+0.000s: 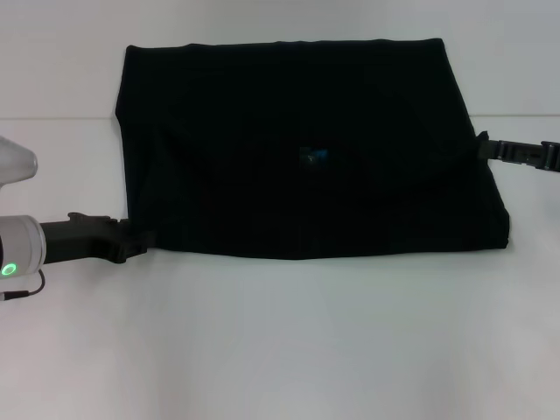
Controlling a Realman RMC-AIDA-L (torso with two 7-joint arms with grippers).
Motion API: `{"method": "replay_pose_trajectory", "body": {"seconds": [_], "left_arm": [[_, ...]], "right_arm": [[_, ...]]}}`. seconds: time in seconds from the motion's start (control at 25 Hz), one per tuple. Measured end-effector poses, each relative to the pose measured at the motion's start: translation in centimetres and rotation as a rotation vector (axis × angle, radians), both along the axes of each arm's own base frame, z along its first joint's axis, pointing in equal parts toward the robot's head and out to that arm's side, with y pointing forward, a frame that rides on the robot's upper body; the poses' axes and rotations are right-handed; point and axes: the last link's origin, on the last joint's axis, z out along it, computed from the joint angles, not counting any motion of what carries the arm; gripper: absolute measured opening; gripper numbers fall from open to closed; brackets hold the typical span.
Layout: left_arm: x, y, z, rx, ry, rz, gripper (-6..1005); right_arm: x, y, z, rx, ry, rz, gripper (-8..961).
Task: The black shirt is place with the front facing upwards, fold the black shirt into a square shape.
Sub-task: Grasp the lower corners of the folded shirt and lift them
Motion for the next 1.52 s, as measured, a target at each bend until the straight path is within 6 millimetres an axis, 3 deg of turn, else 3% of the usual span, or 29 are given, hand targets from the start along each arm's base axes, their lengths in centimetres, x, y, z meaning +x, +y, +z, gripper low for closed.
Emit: {"method": "replay_pose_trajectory", "body": {"seconds": [0.08,0.24,0.64,0.88,1.52], "left_arm": [[0.0,0.0,0.1,-0.002,0.001,0.001,520],[0.0,0.0,0.1,-0.004,0.004,0.003,289],[0.1,0.1,0.1,-0.006,0.006,0.000,89],[0.5,0.1,0.2,-0.016,-0.013,-0.011,5],[0.9,0.4,0.3,-0.020,-0.016,-0.019,5]], "right_arm": [[0.0,-0.1,0.1,0.001,-0.001,0.000,766],[0.2,-0.1,0.1,-0.004,-0.006,-0.002,766],[1.9,0.0,-0.2,-0.110,-0.162,-0.122,765],[2.1,0.5,-1.6,-0.147,-0.223,-0.160,766],[2.7,1.0,-4.0,-0.150,-0.279,-0.206,756]]}}
